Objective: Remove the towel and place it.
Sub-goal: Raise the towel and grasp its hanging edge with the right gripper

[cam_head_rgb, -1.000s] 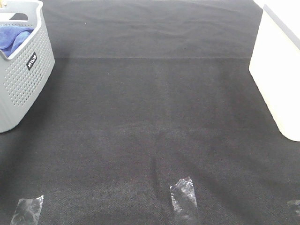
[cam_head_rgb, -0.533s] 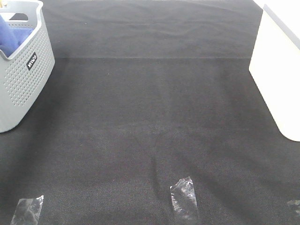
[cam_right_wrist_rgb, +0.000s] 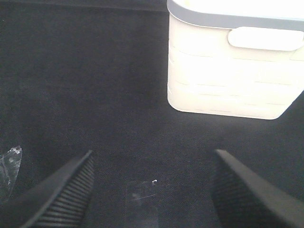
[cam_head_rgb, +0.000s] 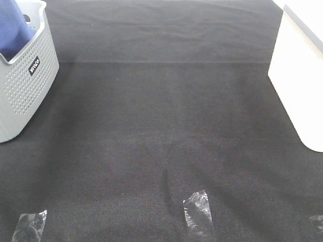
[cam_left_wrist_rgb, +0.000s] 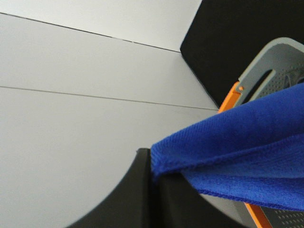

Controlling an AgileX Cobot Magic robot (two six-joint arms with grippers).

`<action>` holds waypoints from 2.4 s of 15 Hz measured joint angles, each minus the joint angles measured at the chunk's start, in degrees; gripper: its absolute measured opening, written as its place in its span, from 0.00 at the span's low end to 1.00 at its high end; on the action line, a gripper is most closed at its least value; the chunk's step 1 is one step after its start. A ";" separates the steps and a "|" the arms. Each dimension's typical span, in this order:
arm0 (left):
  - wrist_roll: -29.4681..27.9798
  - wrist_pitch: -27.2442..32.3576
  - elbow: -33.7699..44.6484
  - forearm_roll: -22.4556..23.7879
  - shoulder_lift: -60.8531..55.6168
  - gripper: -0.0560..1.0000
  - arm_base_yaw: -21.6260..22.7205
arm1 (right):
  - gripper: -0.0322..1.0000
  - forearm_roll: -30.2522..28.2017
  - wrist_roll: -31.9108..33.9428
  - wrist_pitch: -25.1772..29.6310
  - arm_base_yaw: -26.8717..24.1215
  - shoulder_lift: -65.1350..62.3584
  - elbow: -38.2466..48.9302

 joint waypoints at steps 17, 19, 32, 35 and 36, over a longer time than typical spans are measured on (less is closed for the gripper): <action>4.98 -4.70 0.06 1.95 0.52 0.05 -33.29 | 0.70 92.70 -108.98 -8.65 0.00 65.55 -0.86; 4.98 -4.70 0.06 1.66 0.52 0.05 -34.95 | 0.70 97.92 -116.14 -3.21 0.00 74.37 -2.58; 5.21 -4.47 0.06 -3.50 0.52 0.05 -36.61 | 0.70 93.22 -113.79 0.63 17.53 98.84 -27.27; 5.21 -4.41 0.06 -3.09 0.52 0.05 -36.61 | 0.69 86.92 -110.18 -0.23 18.05 98.84 -27.33; 5.21 -4.13 0.06 -2.58 0.52 0.05 -36.61 | 0.66 85.60 -108.92 -1.38 17.99 98.84 -27.33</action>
